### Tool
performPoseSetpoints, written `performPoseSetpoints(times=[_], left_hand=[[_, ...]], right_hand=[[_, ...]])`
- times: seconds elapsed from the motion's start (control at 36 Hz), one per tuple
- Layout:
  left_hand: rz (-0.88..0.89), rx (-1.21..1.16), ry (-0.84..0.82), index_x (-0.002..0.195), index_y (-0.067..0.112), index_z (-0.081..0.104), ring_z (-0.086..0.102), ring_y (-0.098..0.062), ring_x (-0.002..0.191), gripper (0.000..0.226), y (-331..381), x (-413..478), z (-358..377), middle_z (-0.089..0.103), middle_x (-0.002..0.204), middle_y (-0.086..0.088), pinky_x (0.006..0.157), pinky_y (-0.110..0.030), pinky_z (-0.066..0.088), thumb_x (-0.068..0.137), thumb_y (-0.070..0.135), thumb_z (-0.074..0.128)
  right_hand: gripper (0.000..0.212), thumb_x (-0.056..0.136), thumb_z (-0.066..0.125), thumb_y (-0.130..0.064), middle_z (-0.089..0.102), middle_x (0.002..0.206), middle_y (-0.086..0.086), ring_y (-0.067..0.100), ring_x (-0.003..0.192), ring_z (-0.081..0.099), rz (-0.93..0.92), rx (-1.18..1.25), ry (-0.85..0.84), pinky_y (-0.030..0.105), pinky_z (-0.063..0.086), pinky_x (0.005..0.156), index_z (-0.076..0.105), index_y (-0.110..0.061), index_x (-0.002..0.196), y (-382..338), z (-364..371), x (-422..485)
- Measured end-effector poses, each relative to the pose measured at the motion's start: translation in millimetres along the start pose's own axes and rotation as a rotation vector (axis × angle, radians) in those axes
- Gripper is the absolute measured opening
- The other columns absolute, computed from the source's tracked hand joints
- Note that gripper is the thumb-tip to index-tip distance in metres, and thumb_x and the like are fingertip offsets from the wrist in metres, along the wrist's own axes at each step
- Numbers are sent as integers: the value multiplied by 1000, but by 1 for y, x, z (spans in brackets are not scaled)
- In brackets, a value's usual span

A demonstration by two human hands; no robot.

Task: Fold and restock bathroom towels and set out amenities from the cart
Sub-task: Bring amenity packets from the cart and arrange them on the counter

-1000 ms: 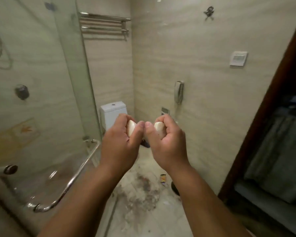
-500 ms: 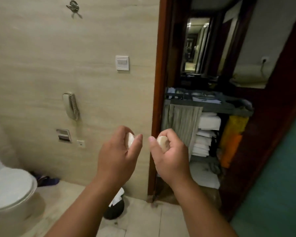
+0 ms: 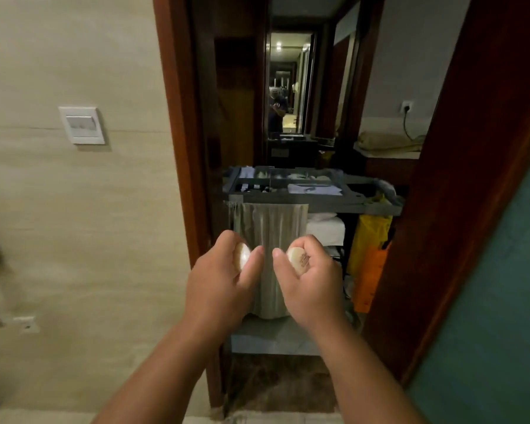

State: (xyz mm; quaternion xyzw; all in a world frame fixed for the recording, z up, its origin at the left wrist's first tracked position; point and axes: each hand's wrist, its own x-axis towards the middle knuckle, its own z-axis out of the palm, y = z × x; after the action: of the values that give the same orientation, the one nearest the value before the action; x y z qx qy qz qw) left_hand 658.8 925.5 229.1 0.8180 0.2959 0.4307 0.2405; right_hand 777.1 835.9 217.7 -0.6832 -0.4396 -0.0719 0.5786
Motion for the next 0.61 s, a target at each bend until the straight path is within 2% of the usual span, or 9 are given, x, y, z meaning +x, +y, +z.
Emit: performPoseSetpoints(times=[0.14,0.28,0.39,0.53,0.61], left_hand=[[-12,-27,-34,97,37,49,60,-10,61,33,-7,52,61,59,76,10,52,-29,49,90,68,45],[26,-59,-36,96,35,50,58,-10,58,30,-26,108,117,59,72,6,50,-33,52,93,64,47],[41,-56,-29,92,31,50,56,-9,56,30,-54,159,167,58,69,7,51,-43,53,95,61,48],[26,-86,-32,94,32,52,58,-7,60,28,-91,235,228,60,71,7,53,-42,53,96,59,49],[22,-94,-55,92,33,51,58,-7,60,26,-106,285,261,60,71,8,54,-44,53,97,58,49]], right_hand=[[25,95,68,-38,56,61,-4,11,52,59,26,14,0,19,40,41,51,-26,81,53,-4,59],[25,94,67,-39,56,61,-3,11,50,58,50,33,-6,17,37,42,51,-26,80,110,5,113],[26,94,68,-36,55,59,-6,9,50,57,76,32,-10,15,36,43,51,-26,79,158,22,162],[27,91,69,-41,59,62,-5,10,52,58,103,-4,-3,21,40,44,51,-25,77,218,52,235],[27,92,71,-38,63,68,-10,9,53,61,129,-35,-15,20,42,44,52,-27,76,247,65,283]])
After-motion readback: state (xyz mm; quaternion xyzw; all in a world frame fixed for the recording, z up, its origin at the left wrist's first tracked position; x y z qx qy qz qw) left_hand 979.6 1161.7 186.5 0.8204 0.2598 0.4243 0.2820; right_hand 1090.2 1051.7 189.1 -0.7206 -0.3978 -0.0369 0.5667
